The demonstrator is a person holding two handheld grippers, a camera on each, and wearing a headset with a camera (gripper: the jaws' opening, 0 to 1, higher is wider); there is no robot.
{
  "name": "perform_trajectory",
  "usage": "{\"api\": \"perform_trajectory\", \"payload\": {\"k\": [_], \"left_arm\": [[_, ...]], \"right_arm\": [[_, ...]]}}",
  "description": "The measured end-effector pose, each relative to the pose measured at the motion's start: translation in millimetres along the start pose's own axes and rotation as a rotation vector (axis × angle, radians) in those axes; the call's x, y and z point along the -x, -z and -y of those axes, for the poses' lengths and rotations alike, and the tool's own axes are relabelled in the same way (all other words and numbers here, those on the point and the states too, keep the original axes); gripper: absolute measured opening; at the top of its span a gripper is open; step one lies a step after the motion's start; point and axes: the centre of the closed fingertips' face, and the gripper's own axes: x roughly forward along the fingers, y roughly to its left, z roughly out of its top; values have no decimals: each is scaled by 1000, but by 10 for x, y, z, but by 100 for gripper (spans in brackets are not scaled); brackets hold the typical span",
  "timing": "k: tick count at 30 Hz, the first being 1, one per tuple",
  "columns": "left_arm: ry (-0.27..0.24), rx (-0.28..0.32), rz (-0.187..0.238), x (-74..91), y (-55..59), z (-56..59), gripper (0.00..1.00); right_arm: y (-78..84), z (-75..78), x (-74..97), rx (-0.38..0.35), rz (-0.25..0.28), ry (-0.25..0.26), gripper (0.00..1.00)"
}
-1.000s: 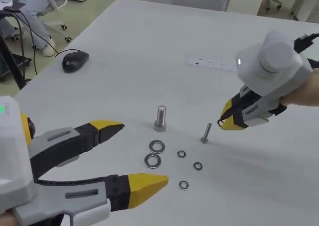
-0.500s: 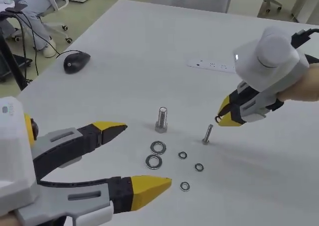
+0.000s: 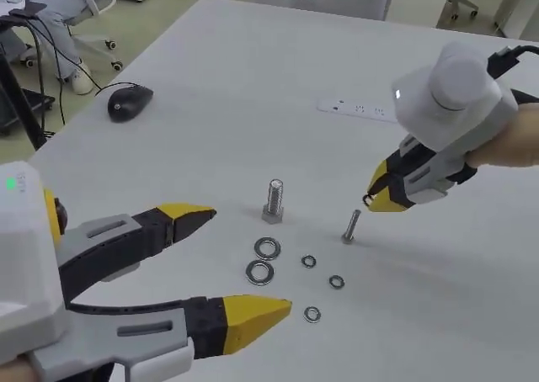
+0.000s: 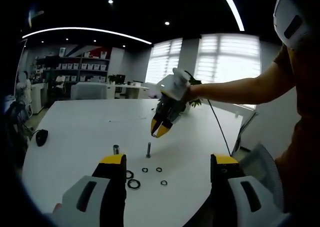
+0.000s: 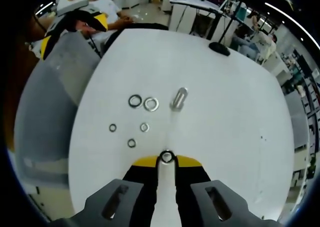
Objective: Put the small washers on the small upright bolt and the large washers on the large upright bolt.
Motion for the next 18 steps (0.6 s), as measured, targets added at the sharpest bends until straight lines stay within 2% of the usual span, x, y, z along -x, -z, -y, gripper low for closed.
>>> {"api": "perform_trajectory", "payload": {"k": [6,18], "left_arm": [[-2,2,-2,-1,6,-13,68],[-1,4,-6,-15,5,-35,68]], "right_arm": [[-30,50,-13,6,9,-3,12],[22,114,-123,6,-20,-13,12]]}}
